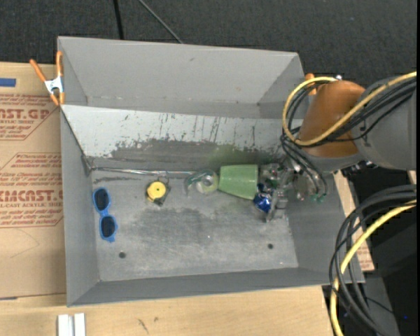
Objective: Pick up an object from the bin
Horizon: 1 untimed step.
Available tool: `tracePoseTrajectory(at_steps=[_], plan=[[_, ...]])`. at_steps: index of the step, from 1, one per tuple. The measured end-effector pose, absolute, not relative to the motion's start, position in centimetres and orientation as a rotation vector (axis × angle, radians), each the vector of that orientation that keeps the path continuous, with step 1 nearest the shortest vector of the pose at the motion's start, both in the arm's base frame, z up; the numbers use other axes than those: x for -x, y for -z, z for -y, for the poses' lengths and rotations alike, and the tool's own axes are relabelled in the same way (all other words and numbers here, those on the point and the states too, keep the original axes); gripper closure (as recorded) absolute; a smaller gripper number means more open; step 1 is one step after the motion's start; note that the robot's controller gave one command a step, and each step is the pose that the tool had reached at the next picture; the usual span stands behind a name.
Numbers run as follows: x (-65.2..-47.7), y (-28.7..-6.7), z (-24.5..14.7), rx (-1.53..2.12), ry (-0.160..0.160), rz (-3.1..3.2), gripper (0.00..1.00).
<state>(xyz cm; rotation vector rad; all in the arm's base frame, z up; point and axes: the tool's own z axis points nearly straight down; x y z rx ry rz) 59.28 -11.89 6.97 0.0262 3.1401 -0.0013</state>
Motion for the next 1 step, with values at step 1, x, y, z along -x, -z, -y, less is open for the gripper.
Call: tracePoseTrajectory(at_steps=[1], plan=[[-58.17,-24.67,10.83,-0.111,0.001,-3.128,1.0]])
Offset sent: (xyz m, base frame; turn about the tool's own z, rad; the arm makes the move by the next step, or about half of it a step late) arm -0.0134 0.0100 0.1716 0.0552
